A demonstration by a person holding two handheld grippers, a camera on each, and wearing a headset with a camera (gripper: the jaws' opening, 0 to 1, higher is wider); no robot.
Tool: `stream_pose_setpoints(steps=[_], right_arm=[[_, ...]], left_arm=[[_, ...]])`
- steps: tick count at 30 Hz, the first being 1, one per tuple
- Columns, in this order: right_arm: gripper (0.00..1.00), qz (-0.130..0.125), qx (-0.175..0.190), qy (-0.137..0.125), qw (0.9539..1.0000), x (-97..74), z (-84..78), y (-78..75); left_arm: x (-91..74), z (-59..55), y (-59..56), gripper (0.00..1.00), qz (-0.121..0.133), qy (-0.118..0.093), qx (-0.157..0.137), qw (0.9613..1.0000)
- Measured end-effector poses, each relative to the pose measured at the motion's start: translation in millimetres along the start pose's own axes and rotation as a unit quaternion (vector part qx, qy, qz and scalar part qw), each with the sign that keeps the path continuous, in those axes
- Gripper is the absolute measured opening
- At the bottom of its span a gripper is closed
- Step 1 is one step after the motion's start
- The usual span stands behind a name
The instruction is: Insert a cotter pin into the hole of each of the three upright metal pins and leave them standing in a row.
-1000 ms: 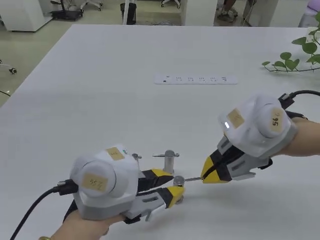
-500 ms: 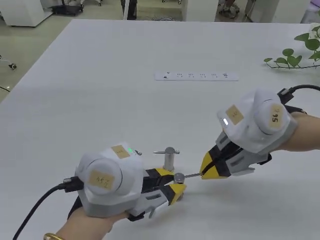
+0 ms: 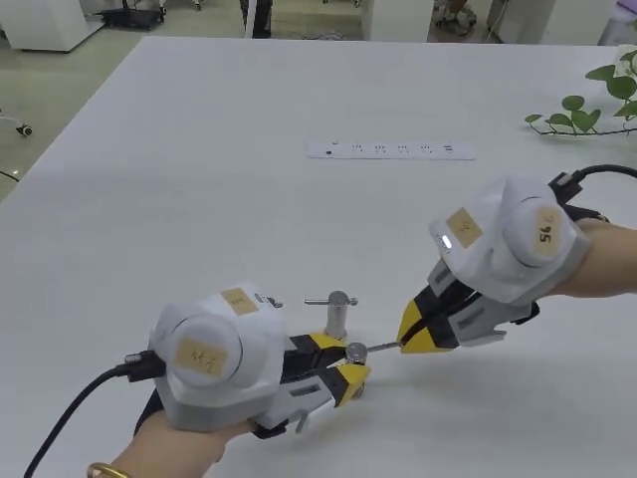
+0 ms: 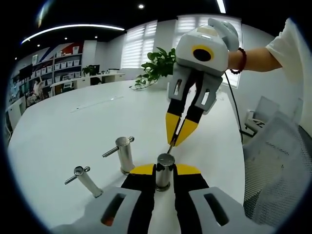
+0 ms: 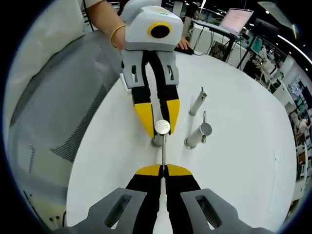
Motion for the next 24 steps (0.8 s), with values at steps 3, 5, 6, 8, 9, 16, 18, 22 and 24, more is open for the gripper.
stream_pose_setpoints(steps=[3,5,6,8,9,16,18,22,24], right_arm=[[0.03,-0.001,0.000,0.001,1.0000,0.6,0.0,-1.3],[0.03,-0.001,-0.001,0.001,1.0000,0.1,0.4,-1.4],[0.03,-0.002,-0.001,0.001,1.0000,-0.3,0.6,-1.2],[0.03,-0.002,-0.002,0.001,1.0000,-1.4,1.0,-0.6],[0.03,-0.002,-0.002,0.001,1.0000,-1.7,1.1,-0.2],[0.03,0.000,-0.003,0.003,1.0000,-0.8,1.4,2.1],[0.03,0.000,-0.004,0.004,1.0000,-1.2,1.6,2.0],[0.03,-0.001,-0.003,0.004,1.0000,-1.4,0.9,0.8],[0.03,0.000,-0.003,0.004,1.0000,-1.0,0.7,1.1]], left_arm=[[-0.1,-0.1,0.3,0.12,0.000,0.000,-0.001,1.0000],[-0.1,-0.1,0.1,0.12,0.000,0.000,-0.002,1.0000],[-0.2,-0.1,0.0,0.12,0.000,0.000,-0.001,1.0000],[-0.2,-0.1,0.2,0.12,0.001,0.000,-0.001,1.0000],[-0.1,-0.1,0.4,0.12,0.000,0.000,-0.001,1.0000],[0.0,-0.2,0.1,0.12,0.000,0.000,-0.002,1.0000],[0.0,-0.3,0.1,0.12,-0.001,0.000,-0.001,1.0000],[-0.1,-0.6,0.3,0.12,-0.001,0.000,-0.003,1.0000],[-0.2,-0.6,0.4,0.12,-0.001,0.000,-0.002,1.0000]])
Point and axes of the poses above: the centre of the closed fingertips' face, and the gripper's own axes: x roughly forward along the fingers, y roughly to its left, z roughly out of its top, the point moved 8 cm from there along -x, roughly backward along the fingers, and after that the axes turned 12 degrees about y, right-handed, at the moved point
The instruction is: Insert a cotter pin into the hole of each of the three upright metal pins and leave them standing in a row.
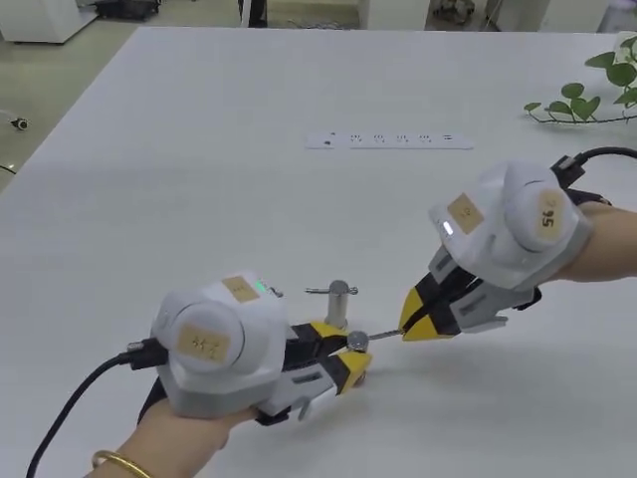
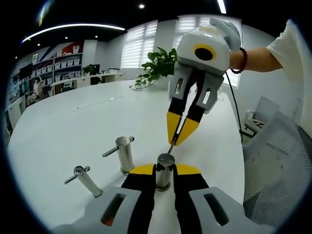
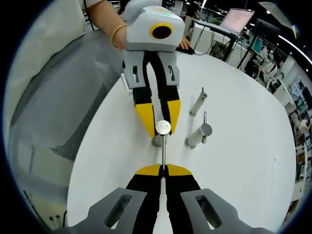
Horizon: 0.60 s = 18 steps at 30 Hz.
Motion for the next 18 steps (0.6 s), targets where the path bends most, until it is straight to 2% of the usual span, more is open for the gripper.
stream_pose_setpoints(steps=[18], right_arm=[[0.03,0.004,0.003,-0.004,1.0000,6.0,-2.6,0.7]], left_arm=[[-1.1,0.2,-0.5,0.12,-0.002,0.004,0.000,1.0000]])
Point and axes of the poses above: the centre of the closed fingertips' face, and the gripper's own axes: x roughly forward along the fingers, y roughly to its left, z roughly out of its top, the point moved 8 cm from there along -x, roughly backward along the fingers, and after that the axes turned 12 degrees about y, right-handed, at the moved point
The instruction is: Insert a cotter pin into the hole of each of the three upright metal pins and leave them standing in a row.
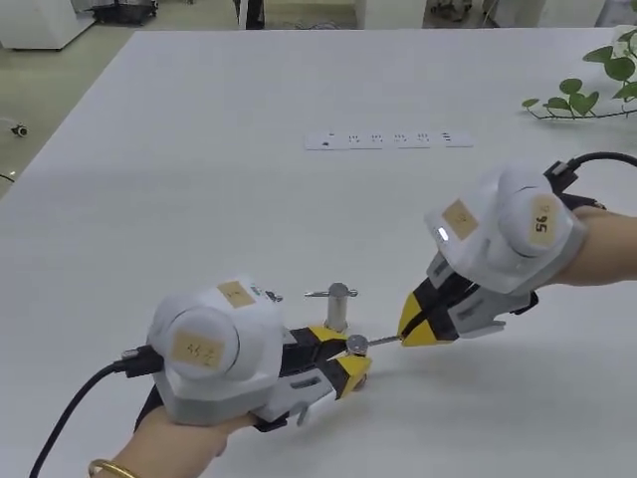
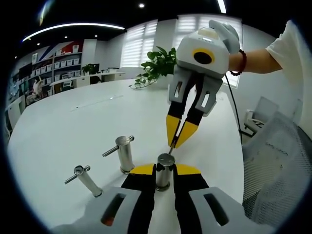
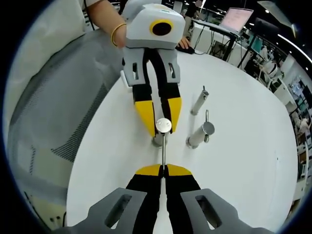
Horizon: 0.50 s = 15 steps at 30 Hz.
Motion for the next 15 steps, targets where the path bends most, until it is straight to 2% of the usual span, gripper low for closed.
stream_pose_setpoints(steps=[12,15], right_arm=[[0.03,0.000,0.002,0.002,1.0000,-2.6,3.3,2.5],[0.03,0.003,0.009,-0.007,0.9999,-4.2,5.9,3.4]], left_arm=[[-0.1,0.2,0.4,0.12,0.000,0.003,0.000,1.0000],[0.0,0.3,0.6,0.12,-0.001,0.004,0.001,1.0000]])
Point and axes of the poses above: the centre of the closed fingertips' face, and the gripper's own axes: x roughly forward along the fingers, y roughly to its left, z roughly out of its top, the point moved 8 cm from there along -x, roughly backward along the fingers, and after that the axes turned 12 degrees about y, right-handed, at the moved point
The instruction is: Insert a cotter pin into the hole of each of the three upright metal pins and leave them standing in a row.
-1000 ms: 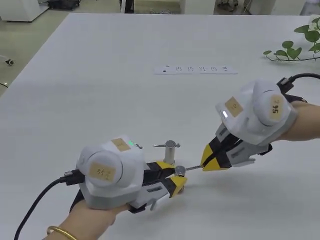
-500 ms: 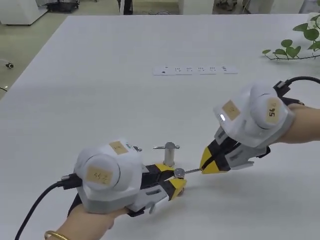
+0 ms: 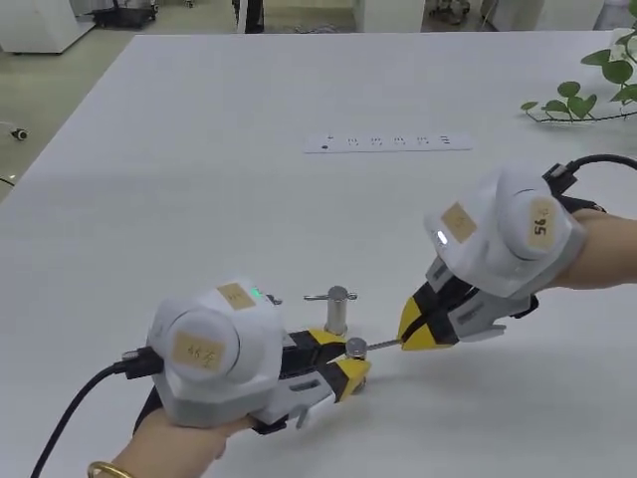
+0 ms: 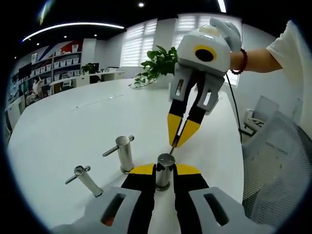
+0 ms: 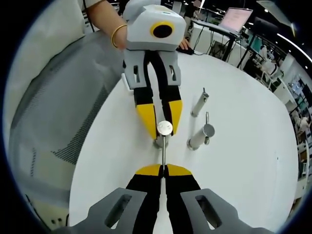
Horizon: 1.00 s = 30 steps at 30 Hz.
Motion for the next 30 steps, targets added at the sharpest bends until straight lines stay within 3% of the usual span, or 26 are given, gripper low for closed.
stream_pose_setpoints(steps=[10,30], right_arm=[[0.03,0.001,-0.002,0.003,1.0000,2.0,5.7,-1.1],[0.04,0.007,0.027,-0.003,0.9996,8.8,25.8,-1.9]], left_arm=[[0.6,0.1,0.2,0.12,0.000,0.000,0.001,1.0000],[1.1,-0.4,-0.3,0.12,-0.006,0.002,-0.001,1.0000]])
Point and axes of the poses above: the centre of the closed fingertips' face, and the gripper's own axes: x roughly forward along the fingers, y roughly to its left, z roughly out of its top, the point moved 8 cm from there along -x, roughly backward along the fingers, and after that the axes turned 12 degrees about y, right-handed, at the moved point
